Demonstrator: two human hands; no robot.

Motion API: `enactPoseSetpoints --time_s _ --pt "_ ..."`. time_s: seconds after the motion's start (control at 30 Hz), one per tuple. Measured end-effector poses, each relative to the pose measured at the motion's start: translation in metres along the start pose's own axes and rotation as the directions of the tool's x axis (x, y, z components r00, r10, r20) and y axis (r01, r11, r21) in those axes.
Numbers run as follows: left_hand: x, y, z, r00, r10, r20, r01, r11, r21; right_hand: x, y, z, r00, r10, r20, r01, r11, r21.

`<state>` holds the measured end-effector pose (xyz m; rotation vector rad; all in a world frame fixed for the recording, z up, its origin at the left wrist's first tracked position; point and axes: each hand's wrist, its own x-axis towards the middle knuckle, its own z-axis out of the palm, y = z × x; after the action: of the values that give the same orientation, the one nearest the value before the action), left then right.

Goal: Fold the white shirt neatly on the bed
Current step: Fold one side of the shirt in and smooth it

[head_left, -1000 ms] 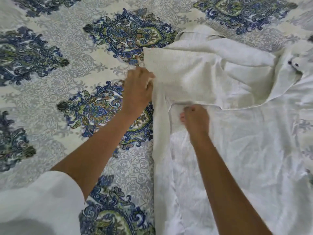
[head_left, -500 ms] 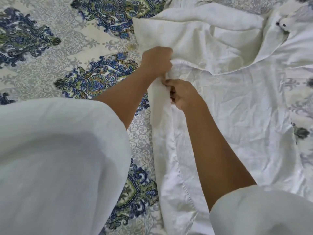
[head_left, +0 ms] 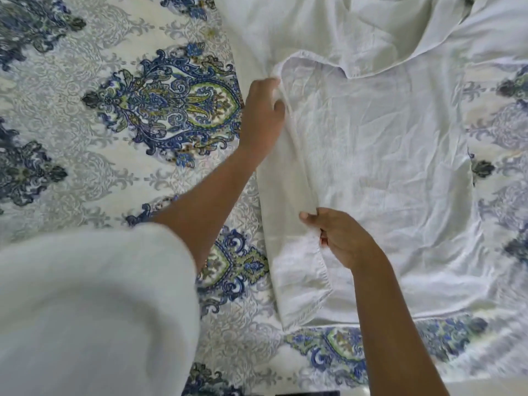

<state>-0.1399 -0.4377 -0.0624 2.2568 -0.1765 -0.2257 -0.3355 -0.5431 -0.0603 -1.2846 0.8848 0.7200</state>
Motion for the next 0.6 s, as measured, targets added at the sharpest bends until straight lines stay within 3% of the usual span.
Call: enactPoseSetpoints --time_s 0.13,0.33,0.53,0.6 --pt "-0.140 -0.008 -0.002 0.997 -0.009 -0.082 0.005 0.999 -0.052 -0.030 0.031 0.008 0.999 0.012 0.049 -0.015 0.998 0.062" --pt "-0.325 -0.030 0.025 0.935 -0.355 -0.008 0.353 0.931 -0.089 -0.049 0.074 0.011 0.997 0.030 -0.067 -0.039 0.989 -0.146" --pt "-0.368 -0.028 0.038 0.957 -0.283 0.061 0.285 0.958 -0.027 -0.063 0.092 0.010 0.998 0.038 -0.050 -0.042 0.996 -0.075" --pt "-0.365 -0.032 0.038 0.963 -0.268 0.005 0.268 0.963 0.009 -0.063 0.096 0.010 1.000 0.022 -0.018 -0.023 0.999 -0.046"
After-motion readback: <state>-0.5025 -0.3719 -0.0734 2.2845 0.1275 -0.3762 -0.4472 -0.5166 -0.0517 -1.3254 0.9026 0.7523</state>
